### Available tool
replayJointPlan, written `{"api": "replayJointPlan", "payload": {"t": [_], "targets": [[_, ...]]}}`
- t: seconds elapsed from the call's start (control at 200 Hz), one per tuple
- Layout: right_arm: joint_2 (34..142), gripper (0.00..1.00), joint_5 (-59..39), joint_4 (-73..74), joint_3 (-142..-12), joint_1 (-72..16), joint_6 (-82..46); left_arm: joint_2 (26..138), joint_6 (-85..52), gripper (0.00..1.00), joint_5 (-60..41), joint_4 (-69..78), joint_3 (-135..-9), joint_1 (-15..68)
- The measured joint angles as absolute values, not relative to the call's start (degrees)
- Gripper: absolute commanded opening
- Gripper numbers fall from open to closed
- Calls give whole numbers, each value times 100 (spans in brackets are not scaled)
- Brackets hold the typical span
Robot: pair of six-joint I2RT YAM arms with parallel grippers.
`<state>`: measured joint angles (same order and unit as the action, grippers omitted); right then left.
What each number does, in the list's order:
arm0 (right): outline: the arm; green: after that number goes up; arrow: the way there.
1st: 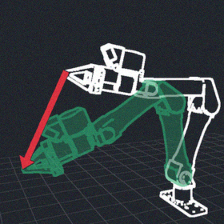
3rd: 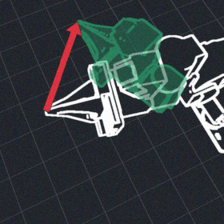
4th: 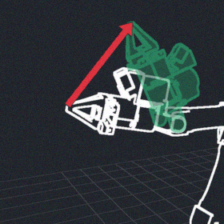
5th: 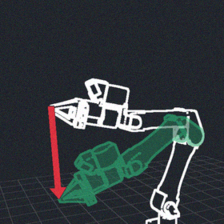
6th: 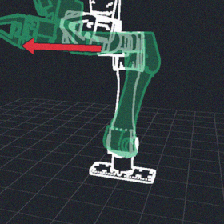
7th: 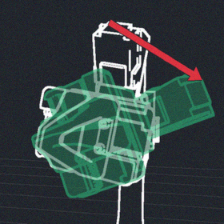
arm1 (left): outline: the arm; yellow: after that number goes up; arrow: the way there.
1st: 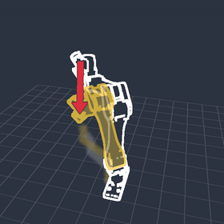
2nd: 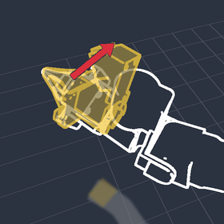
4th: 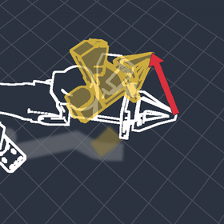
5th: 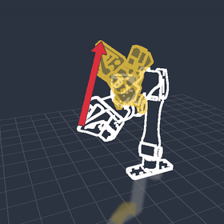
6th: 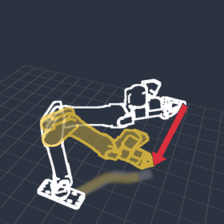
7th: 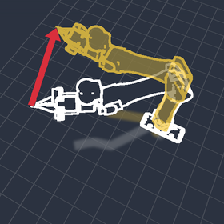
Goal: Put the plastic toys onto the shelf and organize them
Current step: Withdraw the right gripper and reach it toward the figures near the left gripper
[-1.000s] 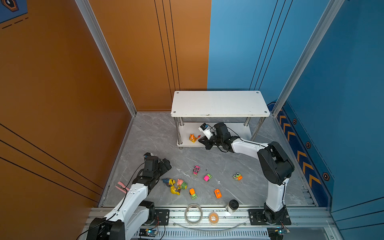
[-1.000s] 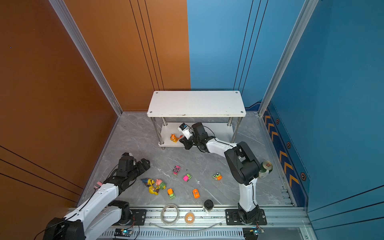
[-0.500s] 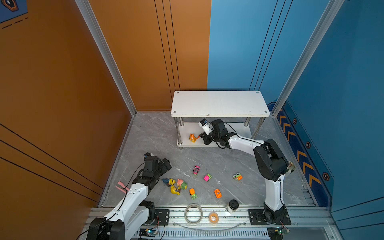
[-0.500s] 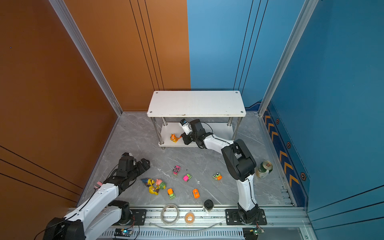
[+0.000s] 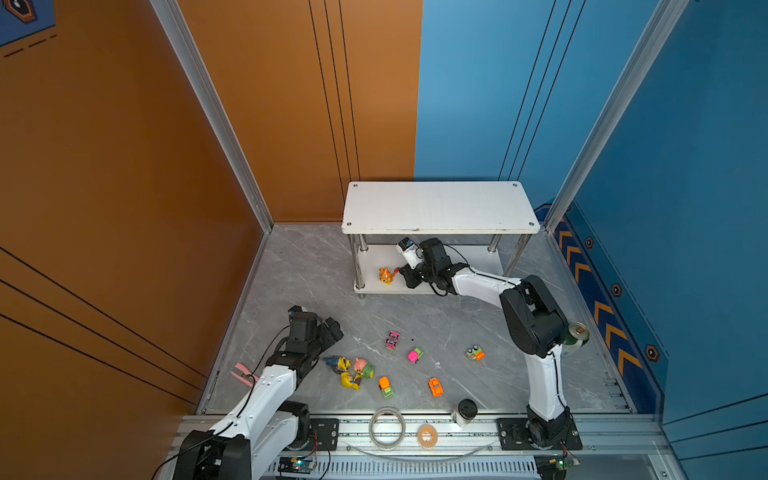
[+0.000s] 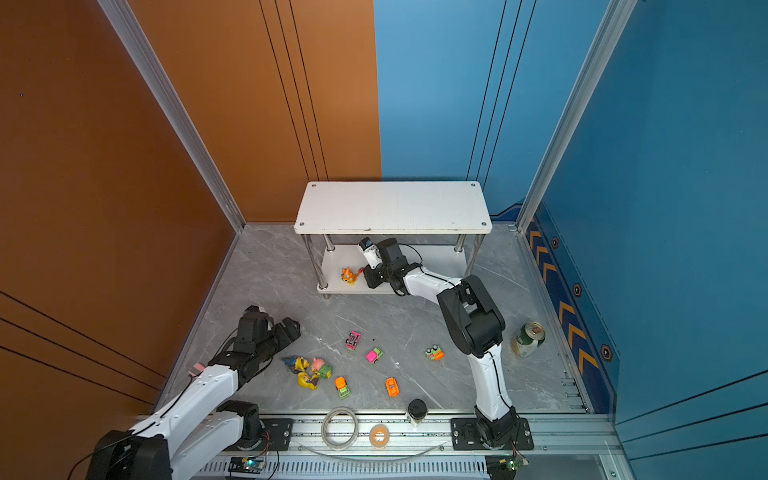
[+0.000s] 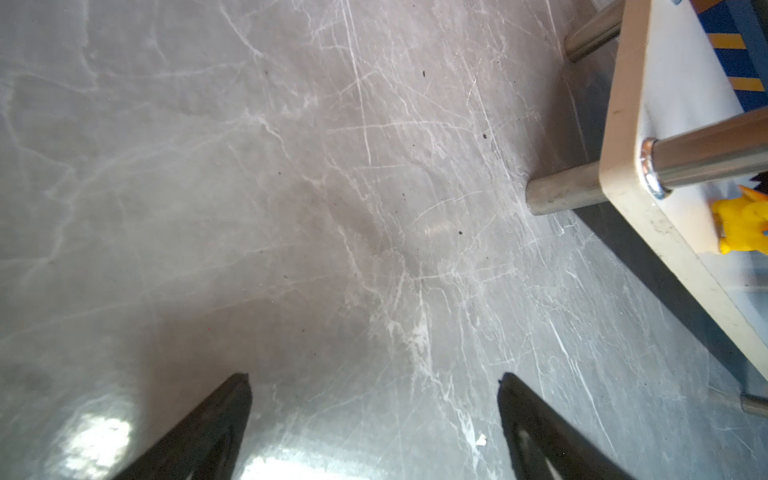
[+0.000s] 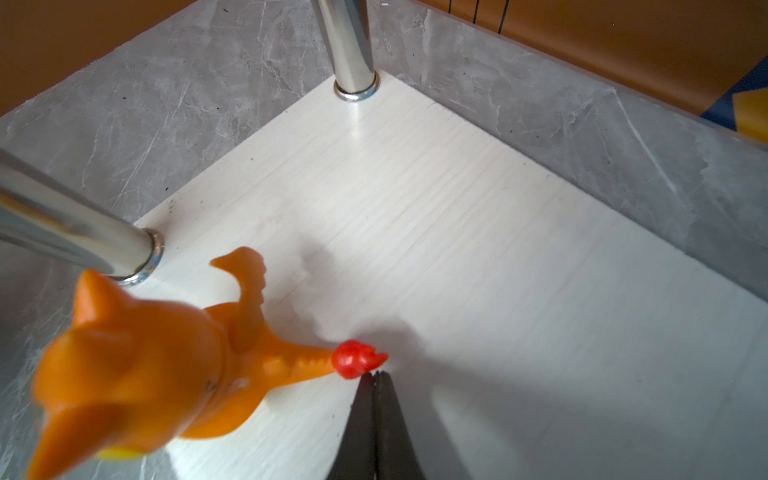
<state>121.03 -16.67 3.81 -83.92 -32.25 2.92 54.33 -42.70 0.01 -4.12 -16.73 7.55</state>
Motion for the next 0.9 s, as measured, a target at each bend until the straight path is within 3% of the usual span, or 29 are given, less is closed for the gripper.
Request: {"api": "replayJointPlan", "payload": {"t": [0.901], "targets": [[12811,0,-1828,355,-9362,-3323,137,5607,-4182,95,1,-370,-1673,718]]}}
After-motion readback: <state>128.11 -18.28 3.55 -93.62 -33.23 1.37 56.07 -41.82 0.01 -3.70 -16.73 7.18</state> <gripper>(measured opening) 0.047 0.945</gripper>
